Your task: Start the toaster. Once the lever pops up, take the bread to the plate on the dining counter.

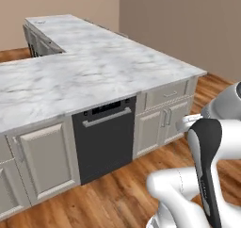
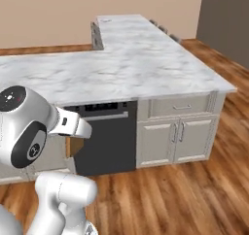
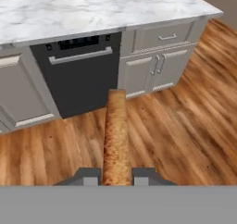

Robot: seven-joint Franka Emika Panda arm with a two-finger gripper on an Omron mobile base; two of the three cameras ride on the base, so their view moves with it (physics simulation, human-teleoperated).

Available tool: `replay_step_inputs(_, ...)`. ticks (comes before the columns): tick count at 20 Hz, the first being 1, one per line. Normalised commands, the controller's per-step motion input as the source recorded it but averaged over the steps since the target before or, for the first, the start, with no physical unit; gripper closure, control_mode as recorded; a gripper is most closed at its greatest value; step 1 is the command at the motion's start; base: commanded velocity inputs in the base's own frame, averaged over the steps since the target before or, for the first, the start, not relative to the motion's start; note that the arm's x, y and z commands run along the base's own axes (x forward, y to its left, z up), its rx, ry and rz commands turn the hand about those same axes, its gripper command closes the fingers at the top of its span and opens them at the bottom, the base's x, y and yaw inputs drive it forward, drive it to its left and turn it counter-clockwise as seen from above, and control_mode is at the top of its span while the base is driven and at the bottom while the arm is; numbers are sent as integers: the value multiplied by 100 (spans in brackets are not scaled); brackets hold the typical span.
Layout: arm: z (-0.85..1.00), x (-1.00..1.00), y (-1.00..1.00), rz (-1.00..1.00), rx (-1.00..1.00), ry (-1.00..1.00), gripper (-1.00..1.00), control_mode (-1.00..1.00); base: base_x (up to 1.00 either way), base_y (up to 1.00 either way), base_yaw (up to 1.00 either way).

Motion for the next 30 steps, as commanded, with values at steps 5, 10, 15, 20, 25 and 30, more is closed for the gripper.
replay_step_inputs(5, 0, 0, 0, 0, 0, 0, 100, 100, 86, -100, 15)
replay_step_inputs(10, 0, 0, 0, 0, 0, 0, 100, 100, 85, -100, 15)
replay_step_inputs(15, 0, 0, 0, 0, 0, 0, 100, 100, 79, -100, 14)
replay_step_inputs(20, 0, 0, 0, 0, 0, 0, 100, 100, 77, -100, 15)
replay_step_inputs(25, 0, 0, 0, 0, 0, 0, 100, 100, 67, -100, 17)
replay_step_inputs(30, 0, 0, 0, 0, 0, 0, 100, 100, 62, -100, 18)
